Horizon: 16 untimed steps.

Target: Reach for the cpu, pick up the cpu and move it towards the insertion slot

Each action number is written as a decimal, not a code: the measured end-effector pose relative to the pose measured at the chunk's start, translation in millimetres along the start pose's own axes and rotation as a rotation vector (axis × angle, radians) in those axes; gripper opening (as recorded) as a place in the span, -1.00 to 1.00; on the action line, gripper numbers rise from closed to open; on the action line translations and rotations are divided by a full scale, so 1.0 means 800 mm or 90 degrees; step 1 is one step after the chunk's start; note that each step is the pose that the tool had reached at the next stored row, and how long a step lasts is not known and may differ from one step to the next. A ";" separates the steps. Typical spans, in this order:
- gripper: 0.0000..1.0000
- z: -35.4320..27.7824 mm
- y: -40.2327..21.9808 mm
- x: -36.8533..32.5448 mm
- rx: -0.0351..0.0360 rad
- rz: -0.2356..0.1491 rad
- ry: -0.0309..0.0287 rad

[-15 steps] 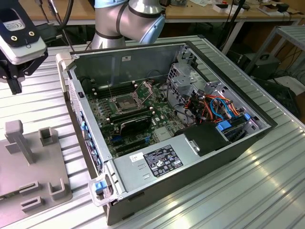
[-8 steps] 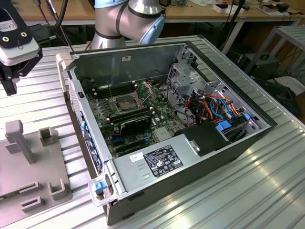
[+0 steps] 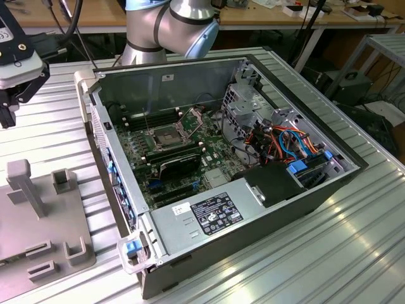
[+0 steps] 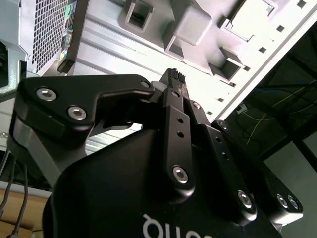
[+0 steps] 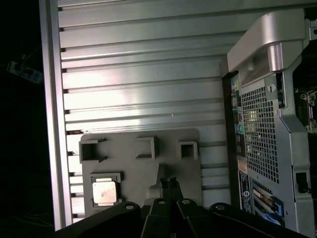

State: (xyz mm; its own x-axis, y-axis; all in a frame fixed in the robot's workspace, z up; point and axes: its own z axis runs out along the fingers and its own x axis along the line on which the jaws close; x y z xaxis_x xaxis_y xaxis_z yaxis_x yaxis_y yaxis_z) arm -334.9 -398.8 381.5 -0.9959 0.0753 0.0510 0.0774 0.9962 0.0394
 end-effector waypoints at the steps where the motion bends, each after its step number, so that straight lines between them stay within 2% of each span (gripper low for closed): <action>1: -0.79 0.0002 -0.0001 0.0013 0.0000 0.000 0.0003; 16: -0.79 0.0025 -0.0017 0.0212 0.0003 0.000 0.0037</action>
State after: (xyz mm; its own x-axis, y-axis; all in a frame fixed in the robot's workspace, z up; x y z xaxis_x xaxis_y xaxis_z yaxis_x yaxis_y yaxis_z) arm -352.0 -398.9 380.3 -0.9955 0.0753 0.0568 0.0776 0.9962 0.0390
